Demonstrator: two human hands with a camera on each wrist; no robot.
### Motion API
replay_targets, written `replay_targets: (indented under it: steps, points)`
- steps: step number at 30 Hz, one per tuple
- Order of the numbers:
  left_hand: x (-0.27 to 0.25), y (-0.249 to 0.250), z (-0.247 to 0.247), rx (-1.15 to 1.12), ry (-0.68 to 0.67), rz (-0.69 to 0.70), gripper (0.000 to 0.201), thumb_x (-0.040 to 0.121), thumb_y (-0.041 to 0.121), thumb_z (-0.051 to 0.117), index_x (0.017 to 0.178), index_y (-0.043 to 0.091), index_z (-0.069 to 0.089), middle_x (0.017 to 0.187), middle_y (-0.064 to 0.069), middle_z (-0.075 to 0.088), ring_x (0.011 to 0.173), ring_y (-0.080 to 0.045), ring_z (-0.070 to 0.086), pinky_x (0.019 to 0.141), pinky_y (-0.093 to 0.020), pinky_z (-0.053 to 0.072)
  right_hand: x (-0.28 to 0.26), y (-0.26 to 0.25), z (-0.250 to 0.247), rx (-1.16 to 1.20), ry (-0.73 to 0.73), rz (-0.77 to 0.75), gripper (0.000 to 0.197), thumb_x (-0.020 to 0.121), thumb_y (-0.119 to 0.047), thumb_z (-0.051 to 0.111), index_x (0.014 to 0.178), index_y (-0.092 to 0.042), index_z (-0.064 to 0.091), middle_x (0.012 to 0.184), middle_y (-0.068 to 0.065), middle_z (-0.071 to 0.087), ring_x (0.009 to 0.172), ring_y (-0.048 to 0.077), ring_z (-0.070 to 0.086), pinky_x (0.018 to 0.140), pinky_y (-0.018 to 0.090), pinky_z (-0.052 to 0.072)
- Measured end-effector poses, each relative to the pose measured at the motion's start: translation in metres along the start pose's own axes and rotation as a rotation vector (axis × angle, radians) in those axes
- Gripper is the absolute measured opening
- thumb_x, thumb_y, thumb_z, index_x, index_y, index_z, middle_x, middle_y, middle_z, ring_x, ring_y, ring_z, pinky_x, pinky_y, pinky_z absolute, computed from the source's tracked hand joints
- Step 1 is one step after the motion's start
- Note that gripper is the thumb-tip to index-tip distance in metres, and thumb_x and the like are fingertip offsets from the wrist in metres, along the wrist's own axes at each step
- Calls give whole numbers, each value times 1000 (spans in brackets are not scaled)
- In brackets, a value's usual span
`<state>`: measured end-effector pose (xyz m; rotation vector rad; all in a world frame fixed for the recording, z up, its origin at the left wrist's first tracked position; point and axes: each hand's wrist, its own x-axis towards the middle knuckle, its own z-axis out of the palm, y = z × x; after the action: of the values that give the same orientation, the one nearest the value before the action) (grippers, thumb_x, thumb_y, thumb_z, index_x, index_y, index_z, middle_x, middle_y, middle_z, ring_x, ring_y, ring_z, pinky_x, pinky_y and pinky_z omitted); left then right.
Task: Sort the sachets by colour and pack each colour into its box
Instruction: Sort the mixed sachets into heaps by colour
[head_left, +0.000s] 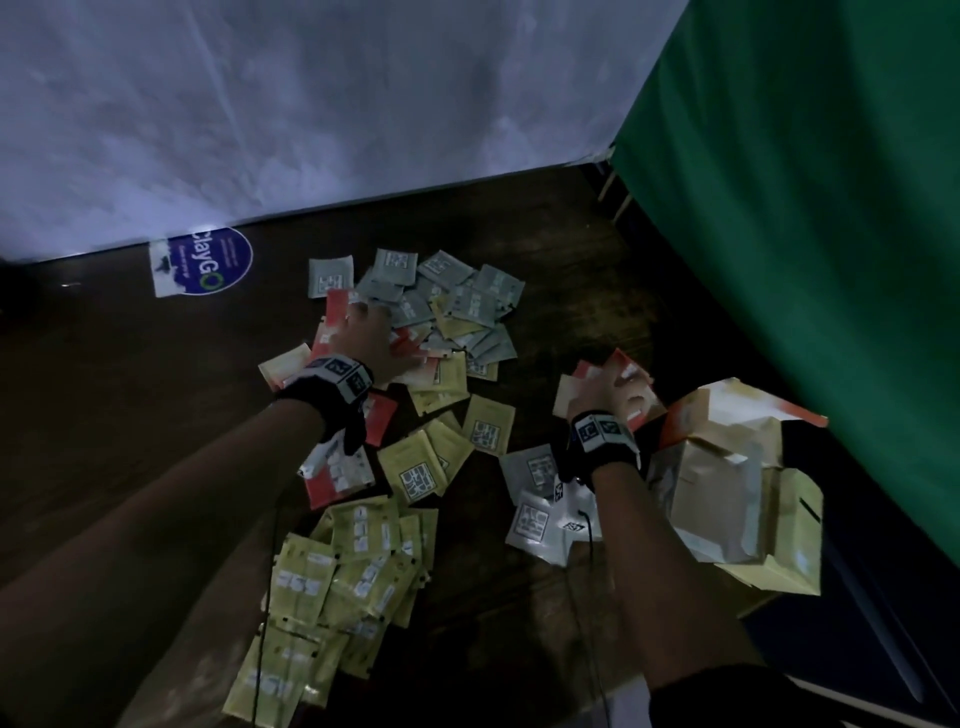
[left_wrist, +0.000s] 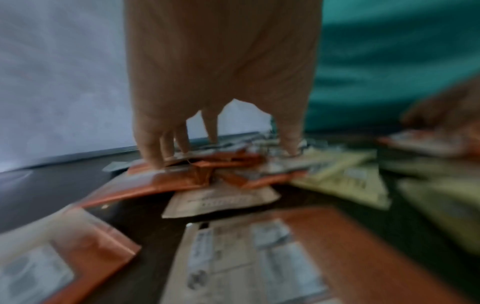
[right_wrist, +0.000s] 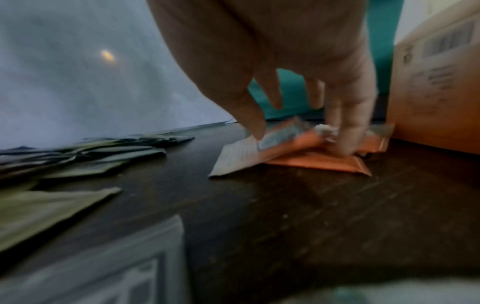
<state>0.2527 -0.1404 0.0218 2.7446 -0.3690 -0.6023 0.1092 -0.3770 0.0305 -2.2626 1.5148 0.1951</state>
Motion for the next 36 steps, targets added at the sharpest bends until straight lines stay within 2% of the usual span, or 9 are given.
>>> replay_targets:
  steps: [5, 13, 16, 19, 21, 25, 29, 33, 36]
  points:
    - [11, 8, 15, 155, 20, 115, 67, 73, 53, 66, 128, 25, 40, 137, -14, 36, 125, -39, 37, 98, -52, 42, -17, -5, 7, 34, 22, -167, 66, 91, -18, 54, 147, -23, 20, 156, 17, -6, 143, 40, 1, 109, 55, 30]
    - [12, -7, 8, 68, 135, 194, 38, 87, 13, 58, 123, 11, 44, 116, -16, 59, 103, -35, 60, 83, -46, 51, -70, -28, 20, 343, -147, -519, 44, 87, -21, 63, 128, -11, 49, 134, 13, 42, 125, 26, 40, 102, 30, 35]
    - [-3, -9, -1, -105, 142, 222, 25, 92, 15, 51, 116, 9, 48, 103, -14, 62, 95, -31, 61, 80, -42, 50, -77, -47, 16, 555, -408, -495, 48, 87, -26, 66, 130, -14, 49, 135, 8, 48, 122, 23, 49, 102, 38, 43]
    - [-32, 9, -16, -399, -59, 255, 19, 93, 23, 54, 102, 7, 50, 90, -9, 61, 78, -24, 60, 69, -38, 52, -84, -66, 10, 807, -737, -312, 57, 88, -24, 67, 138, -16, 41, 142, 6, 43, 127, 27, 46, 98, 48, 47]
    - [-49, 23, -22, -565, -263, 253, 17, 94, 18, 52, 99, 5, 40, 89, -7, 57, 78, -19, 58, 67, -37, 53, -90, -70, 5, 906, -883, -264, 34, 92, -22, 60, 124, -14, 51, 132, 12, 52, 117, 31, 54, 86, 48, 51]
    - [-59, 33, -17, -471, -361, 275, 12, 99, 18, 42, 103, 9, 36, 96, -2, 49, 92, -17, 49, 83, -33, 47, -90, -53, 4, 903, -868, -256, 18, 93, -25, 58, 108, -15, 63, 97, 11, 70, 83, 31, 68, 73, 40, 53]
    - [-31, 12, -17, -127, -205, 175, 37, 90, 33, 59, 114, 5, 54, 110, -14, 55, 101, -28, 56, 82, -37, 46, -70, -25, 9, 794, -671, -203, 20, 92, -8, 57, 109, -1, 61, 103, 24, 66, 69, 27, 66, 61, 32, 51]
    - [9, -31, -14, 55, -110, -3, 95, 67, 40, 80, 143, 26, 24, 152, -16, 13, 139, -40, 16, 110, -54, 28, -60, 2, 8, 808, -608, -125, 19, 93, -9, 56, 109, 0, 59, 90, 16, 62, 42, 6, 55, 52, 28, 50]
    - [23, -45, -12, 131, -167, 54, 107, 60, 46, 81, 144, 34, 17, 154, -9, 10, 139, -41, 17, 110, -55, 28, -63, 12, 8, 857, -599, -116, 16, 94, -10, 56, 108, -4, 59, 88, 12, 64, 51, 9, 63, 46, 23, 48]
